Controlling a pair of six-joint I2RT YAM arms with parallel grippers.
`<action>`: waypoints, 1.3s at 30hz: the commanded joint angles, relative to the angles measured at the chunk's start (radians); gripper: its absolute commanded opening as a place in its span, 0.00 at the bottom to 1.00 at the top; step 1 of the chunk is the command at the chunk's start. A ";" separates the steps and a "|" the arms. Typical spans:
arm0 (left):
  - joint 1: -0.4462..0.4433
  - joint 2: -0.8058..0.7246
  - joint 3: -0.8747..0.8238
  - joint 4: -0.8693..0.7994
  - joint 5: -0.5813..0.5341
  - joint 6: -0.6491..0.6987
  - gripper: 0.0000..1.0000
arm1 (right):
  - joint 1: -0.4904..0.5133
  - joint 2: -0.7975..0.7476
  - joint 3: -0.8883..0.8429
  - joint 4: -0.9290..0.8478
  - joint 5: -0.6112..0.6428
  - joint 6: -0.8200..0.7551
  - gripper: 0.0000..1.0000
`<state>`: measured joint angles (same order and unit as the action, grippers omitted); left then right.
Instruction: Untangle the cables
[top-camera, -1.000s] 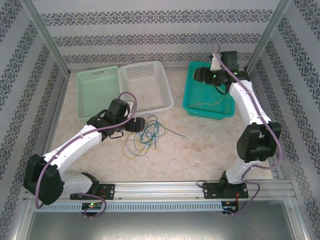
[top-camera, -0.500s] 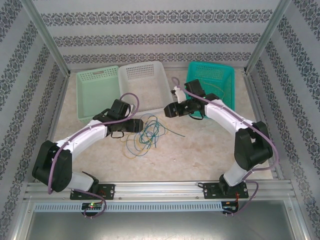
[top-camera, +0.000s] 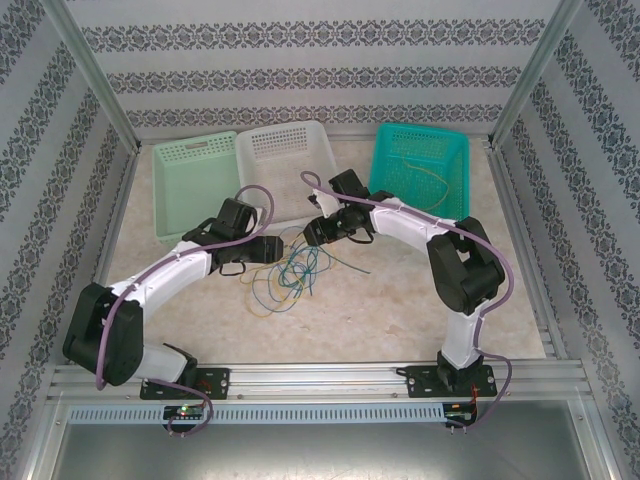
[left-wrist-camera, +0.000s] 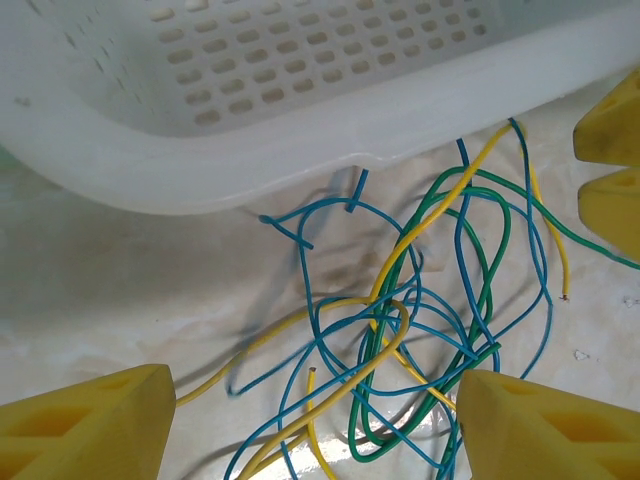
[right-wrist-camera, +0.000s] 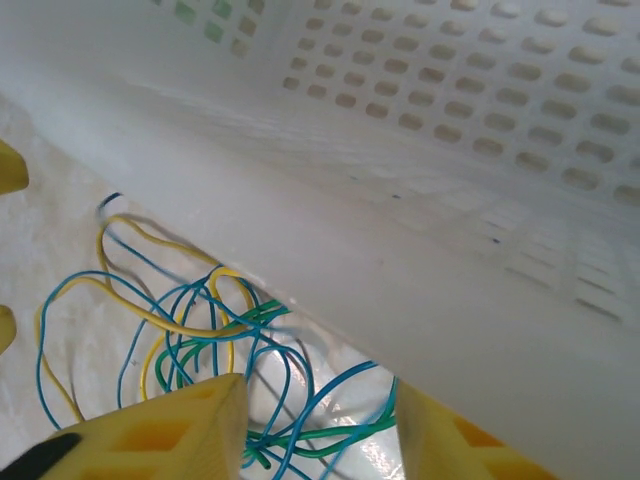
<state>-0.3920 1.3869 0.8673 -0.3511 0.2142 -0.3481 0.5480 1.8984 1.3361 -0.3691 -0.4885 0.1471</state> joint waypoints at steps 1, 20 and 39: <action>0.020 -0.031 -0.015 0.021 0.012 -0.014 0.75 | 0.016 0.006 0.033 0.020 0.023 -0.017 0.31; 0.037 -0.055 -0.061 0.035 0.023 -0.032 0.74 | 0.044 -0.133 -0.148 -0.038 0.100 0.092 0.49; 0.037 -0.101 -0.096 0.050 0.015 -0.040 0.74 | 0.104 -0.068 -0.134 -0.093 0.119 0.171 0.43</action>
<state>-0.3645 1.2987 0.7849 -0.3279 0.2314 -0.3748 0.6403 1.8309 1.2160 -0.4427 -0.3866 0.2905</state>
